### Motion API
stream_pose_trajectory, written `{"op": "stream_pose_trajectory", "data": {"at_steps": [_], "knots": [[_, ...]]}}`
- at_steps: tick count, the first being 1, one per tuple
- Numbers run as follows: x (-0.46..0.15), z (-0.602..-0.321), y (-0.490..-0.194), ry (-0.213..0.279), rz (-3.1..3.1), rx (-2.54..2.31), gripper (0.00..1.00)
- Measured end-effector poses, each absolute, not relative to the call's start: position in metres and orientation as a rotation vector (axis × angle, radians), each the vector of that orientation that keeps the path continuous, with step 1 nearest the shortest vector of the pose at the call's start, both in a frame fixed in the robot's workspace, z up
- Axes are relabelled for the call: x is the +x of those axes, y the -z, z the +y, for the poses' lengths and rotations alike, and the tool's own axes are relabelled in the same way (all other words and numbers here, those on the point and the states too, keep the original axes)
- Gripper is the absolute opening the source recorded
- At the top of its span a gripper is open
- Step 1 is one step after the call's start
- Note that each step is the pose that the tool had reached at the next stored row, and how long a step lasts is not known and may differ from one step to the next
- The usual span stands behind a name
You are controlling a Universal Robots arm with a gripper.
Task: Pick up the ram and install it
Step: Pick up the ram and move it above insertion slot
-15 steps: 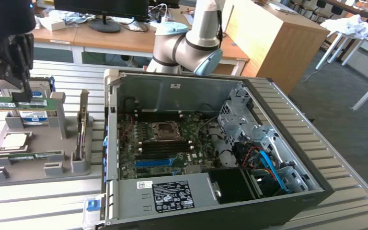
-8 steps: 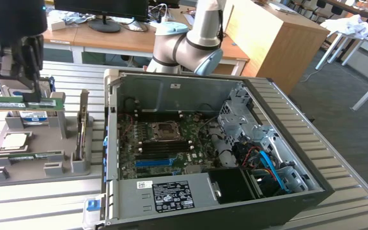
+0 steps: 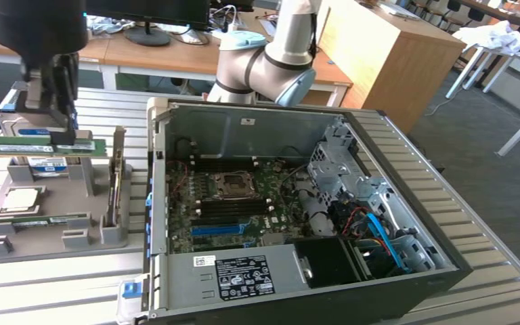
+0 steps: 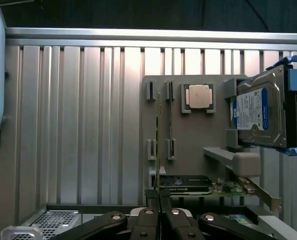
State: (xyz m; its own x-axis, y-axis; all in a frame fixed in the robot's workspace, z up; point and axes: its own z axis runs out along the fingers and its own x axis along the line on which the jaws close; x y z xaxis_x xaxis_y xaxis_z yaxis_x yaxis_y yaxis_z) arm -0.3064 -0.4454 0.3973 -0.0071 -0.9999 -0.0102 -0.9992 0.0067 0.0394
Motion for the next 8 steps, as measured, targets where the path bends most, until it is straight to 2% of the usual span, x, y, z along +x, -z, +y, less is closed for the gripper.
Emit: {"op": "stream_pose_trajectory", "data": {"at_steps": [8], "knots": [[-0.286, -0.445, -0.397, 0.056, -2.214, 2.198, 0.12]]}}
